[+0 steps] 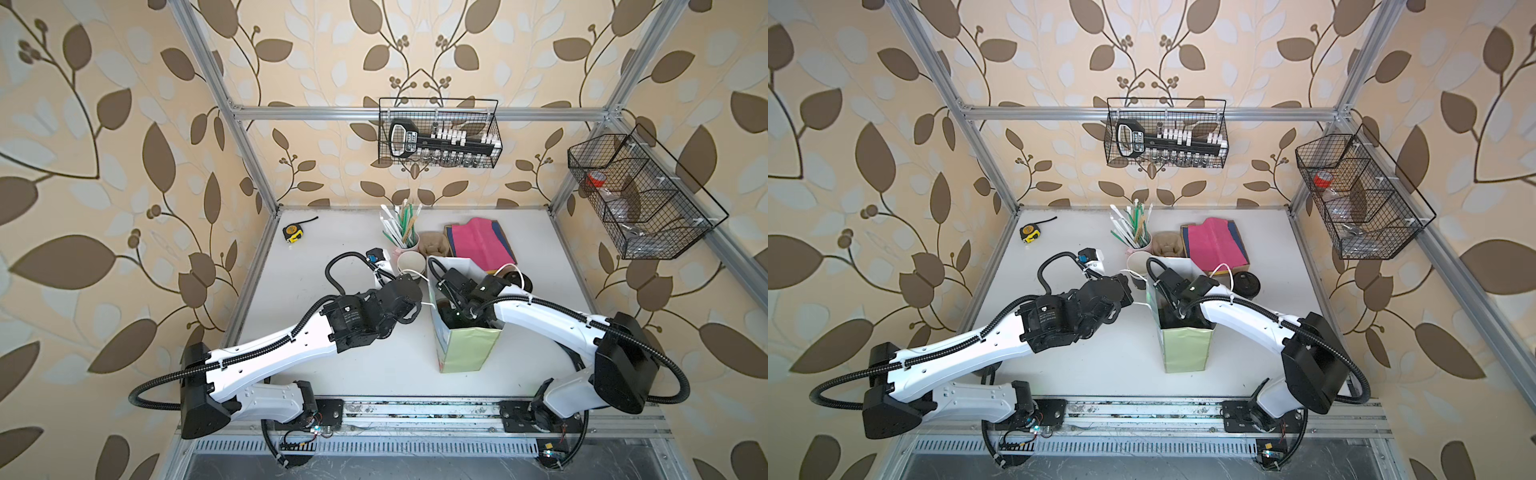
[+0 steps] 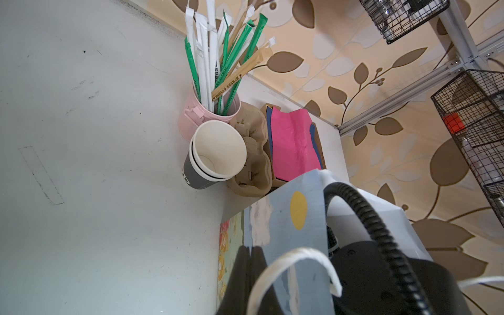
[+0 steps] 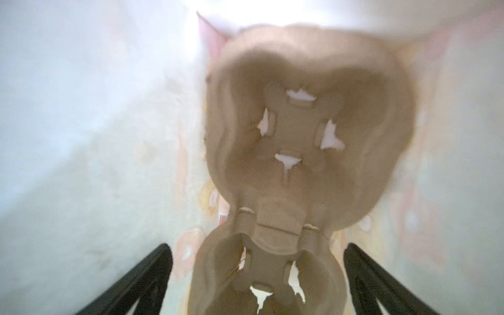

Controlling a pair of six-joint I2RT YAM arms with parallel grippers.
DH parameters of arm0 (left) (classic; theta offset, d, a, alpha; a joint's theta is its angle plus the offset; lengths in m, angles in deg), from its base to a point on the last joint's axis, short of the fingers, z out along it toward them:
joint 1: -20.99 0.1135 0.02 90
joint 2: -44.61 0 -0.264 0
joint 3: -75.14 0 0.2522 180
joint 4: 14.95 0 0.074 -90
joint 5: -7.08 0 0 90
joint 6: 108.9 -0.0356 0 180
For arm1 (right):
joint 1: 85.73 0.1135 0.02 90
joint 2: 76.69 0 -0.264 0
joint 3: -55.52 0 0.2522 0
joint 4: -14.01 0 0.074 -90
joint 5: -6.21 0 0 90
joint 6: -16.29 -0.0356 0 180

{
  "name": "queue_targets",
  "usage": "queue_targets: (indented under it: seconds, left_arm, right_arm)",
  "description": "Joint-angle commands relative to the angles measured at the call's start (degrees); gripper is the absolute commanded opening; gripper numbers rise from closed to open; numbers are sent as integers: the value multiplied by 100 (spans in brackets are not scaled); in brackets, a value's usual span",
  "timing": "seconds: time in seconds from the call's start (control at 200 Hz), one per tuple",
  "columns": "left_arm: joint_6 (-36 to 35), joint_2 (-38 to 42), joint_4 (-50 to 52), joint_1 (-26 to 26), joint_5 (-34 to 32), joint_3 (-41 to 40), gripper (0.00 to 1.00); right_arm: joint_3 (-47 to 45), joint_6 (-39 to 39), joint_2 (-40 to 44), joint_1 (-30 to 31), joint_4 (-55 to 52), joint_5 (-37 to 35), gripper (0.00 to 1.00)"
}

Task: Pack a coffee takeout order
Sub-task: Place the cup tray in the takeout bag.

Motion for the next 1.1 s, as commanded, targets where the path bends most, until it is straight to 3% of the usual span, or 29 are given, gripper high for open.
queue_targets:
  seconds: [0.0, 0.33, 0.635, 0.815, 1.095]
  left_arm:
    - [-86, 50, -128, -36, -79, 189, 0]
    - [-130, 7, -243, -44, 109, 77, 0]
    - [-191, -123, -278, -45, 310, 129, 0]
    - [-174, -229, -300, -47, 420, 121, 0]
    - [-234, -279, -273, -42, 464, 182, 0]
  right_arm:
    - [208, 110, 136, 24, -208, -33, 100]
    - [406, 484, 141, -35, -104, -219, 100]
    - [639, 482, 83, -10, -152, -285, 100]
    - [859, 424, 144, 224, -318, -468, 94]
    - [950, 424, 255, 235, -543, -535, 97]
